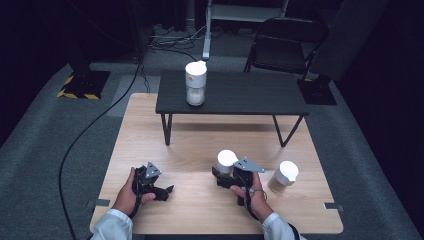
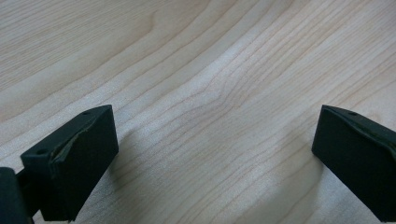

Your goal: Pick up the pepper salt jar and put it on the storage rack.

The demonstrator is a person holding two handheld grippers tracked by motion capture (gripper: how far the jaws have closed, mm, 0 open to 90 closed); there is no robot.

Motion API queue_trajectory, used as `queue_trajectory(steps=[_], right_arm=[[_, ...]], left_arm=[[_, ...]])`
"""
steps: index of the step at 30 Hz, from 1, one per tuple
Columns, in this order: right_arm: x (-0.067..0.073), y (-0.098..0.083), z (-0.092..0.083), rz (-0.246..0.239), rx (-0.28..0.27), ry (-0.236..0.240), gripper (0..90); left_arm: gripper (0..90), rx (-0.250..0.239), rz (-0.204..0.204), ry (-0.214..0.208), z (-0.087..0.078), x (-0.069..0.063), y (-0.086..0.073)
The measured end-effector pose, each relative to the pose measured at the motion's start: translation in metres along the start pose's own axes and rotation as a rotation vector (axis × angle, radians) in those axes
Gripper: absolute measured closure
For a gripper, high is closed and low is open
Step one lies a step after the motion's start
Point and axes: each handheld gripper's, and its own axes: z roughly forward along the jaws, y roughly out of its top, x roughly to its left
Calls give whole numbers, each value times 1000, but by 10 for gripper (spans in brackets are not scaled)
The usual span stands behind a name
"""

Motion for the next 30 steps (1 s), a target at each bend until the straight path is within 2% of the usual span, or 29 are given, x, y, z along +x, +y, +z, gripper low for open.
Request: queue_trajectory(steps=[4, 13, 21, 30], right_arm=[[1, -2, 2, -42, -8, -11, 271], [4, 0, 0, -83, -9, -21, 289], [5, 3, -4, -94, -15, -21, 300], [5, 7, -11, -78, -39, -8, 300]], left_arm=[[0, 0, 1, -1, 0, 0, 0], [0, 0, 1, -1, 0, 0, 0], [0, 0, 1, -1, 0, 0, 0], [0, 0, 1, -1, 0, 0, 0]])
